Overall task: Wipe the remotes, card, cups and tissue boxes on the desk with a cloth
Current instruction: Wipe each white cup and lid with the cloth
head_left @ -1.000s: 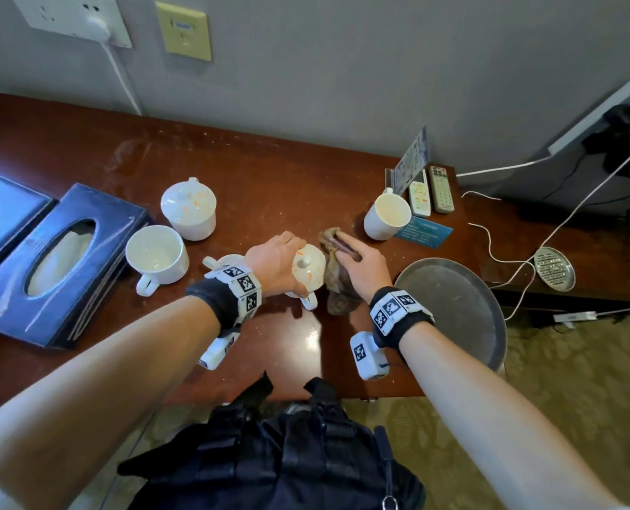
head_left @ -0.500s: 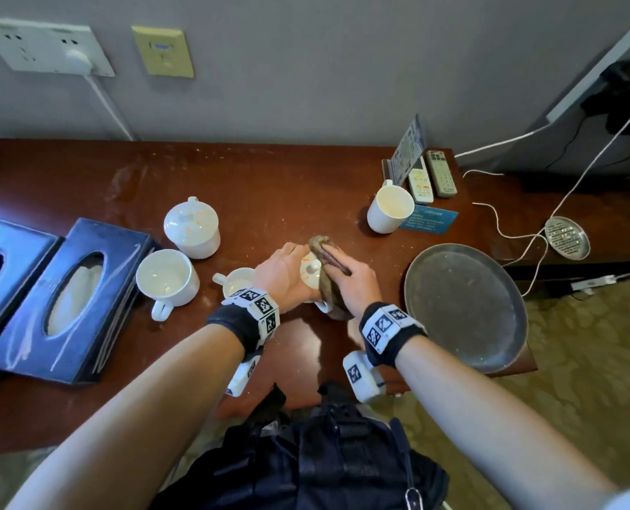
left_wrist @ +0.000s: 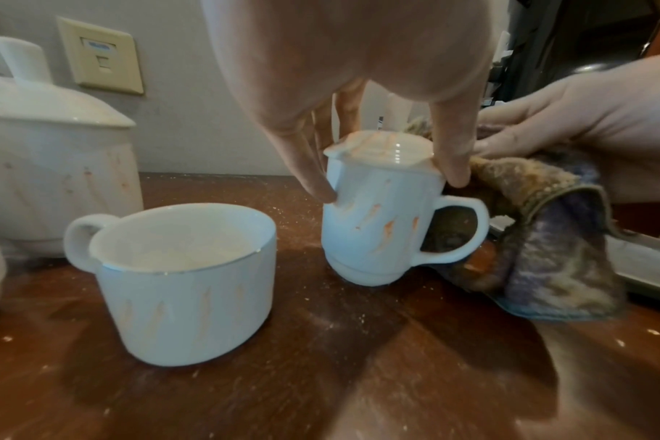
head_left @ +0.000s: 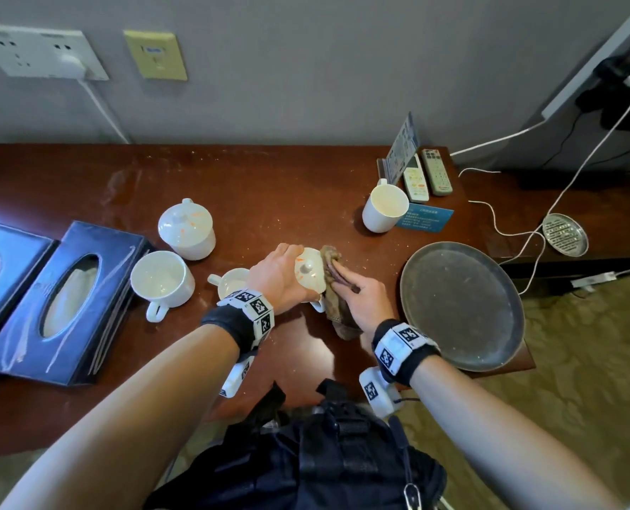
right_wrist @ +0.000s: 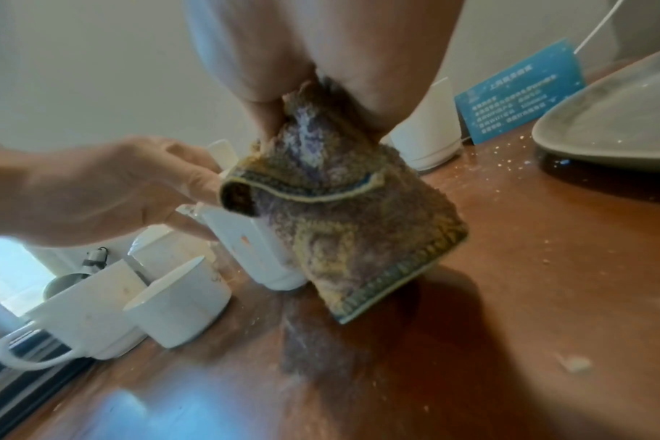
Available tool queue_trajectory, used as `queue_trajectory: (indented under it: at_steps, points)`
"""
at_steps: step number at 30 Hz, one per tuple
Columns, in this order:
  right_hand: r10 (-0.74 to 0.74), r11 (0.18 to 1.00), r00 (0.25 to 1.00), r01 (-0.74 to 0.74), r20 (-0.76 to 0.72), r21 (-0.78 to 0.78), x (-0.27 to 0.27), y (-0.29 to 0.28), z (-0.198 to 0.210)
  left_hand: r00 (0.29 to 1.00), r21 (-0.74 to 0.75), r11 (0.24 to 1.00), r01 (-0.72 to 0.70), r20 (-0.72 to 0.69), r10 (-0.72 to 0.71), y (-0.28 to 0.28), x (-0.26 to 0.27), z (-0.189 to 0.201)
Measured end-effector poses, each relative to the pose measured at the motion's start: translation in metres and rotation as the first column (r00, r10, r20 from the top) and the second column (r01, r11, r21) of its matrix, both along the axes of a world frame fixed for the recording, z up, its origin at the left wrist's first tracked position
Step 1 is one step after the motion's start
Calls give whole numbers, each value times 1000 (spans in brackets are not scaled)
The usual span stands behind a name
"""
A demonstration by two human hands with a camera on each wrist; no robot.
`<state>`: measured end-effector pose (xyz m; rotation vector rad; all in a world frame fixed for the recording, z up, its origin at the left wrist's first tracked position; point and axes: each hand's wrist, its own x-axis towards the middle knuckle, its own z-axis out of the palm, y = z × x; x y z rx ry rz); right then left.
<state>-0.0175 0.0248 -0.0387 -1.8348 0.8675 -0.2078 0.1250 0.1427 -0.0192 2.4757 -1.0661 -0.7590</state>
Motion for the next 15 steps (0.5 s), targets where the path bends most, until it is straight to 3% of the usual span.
queue_trajectory:
  at_steps: [10, 15]
  points:
    - [102, 991, 991, -108, -82, -76, 56, -31, 4, 997, 62, 998, 29, -68, -25, -2, -1, -2]
    - [20, 997, 998, -24, -61, -67, 40, -38, 3, 972, 70, 970, 231, -63, -227, 3, 10, -1]
